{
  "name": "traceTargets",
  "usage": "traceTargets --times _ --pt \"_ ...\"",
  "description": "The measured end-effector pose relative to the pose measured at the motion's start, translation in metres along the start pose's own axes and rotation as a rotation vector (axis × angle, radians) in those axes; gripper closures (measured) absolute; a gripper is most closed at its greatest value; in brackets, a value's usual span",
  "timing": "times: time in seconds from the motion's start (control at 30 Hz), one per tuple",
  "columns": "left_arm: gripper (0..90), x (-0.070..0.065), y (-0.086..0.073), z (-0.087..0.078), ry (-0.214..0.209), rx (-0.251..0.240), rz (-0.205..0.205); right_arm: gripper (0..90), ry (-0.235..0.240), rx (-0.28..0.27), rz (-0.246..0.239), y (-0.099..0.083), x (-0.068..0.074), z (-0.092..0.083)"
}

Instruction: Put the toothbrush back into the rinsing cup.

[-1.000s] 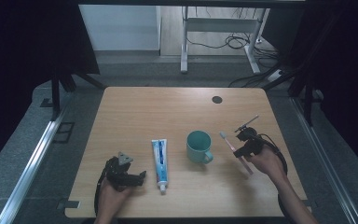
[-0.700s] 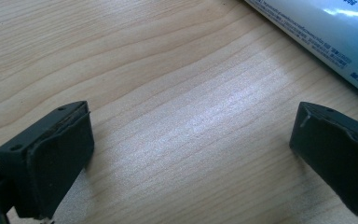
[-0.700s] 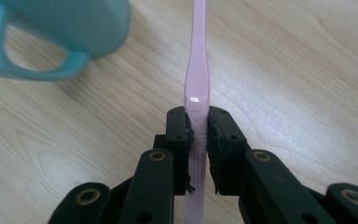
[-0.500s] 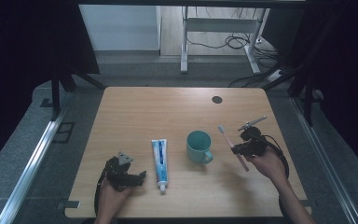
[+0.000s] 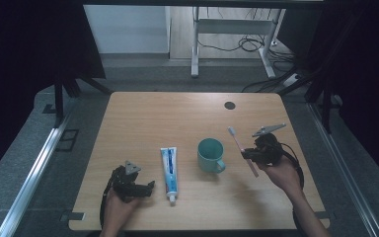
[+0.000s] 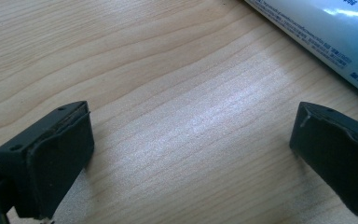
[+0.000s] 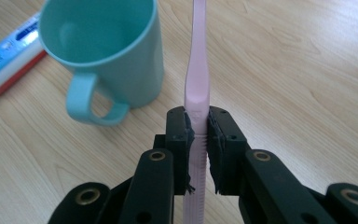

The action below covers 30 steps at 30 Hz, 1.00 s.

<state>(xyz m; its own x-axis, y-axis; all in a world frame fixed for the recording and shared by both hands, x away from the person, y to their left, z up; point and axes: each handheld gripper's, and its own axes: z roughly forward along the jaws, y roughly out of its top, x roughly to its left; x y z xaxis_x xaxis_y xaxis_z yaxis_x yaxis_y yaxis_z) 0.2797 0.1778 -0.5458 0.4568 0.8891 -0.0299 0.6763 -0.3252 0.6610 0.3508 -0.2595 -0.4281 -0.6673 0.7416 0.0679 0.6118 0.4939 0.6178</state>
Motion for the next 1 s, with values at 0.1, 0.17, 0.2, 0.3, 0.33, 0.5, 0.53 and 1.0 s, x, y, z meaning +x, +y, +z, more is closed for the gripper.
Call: traceTargets --times 0.1,0.17,0.2,0.3,0.33,0.5,0.53,1.0 --pt "0.0 0.0 0.0 0.0 0.0 -0.002 -0.003 78.8 0.004 -0.026 -0.004 0.002 0.002 -0.002" --pt "0.0 0.0 0.0 0.0 0.001 -0.004 -0.004 78.8 0.011 -0.055 -0.008 0.004 0.005 -0.003" --pt "0.0 0.0 0.0 0.0 0.001 -0.004 -0.005 78.8 0.013 -0.066 -0.009 0.004 0.006 -0.004" --pt "0.0 0.0 0.0 0.0 0.001 -0.004 -0.004 78.8 0.019 -0.087 -0.013 0.006 0.008 -0.005" --pt "0.0 0.0 0.0 0.0 0.001 -0.004 -0.002 78.8 0.02 -0.095 -0.016 0.006 0.008 -0.005" --pt "0.0 0.0 0.0 0.0 0.001 -0.004 -0.002 78.8 0.03 -0.14 -0.022 0.011 0.012 -0.007" --pt "0.0 0.0 0.0 0.0 0.001 -0.004 -0.002 78.8 0.032 -0.15 -0.023 0.012 0.013 -0.008" --pt "0.0 0.0 0.0 0.0 0.0 -0.003 -0.002 78.8 0.048 -0.245 -0.042 0.028 0.026 -0.01"
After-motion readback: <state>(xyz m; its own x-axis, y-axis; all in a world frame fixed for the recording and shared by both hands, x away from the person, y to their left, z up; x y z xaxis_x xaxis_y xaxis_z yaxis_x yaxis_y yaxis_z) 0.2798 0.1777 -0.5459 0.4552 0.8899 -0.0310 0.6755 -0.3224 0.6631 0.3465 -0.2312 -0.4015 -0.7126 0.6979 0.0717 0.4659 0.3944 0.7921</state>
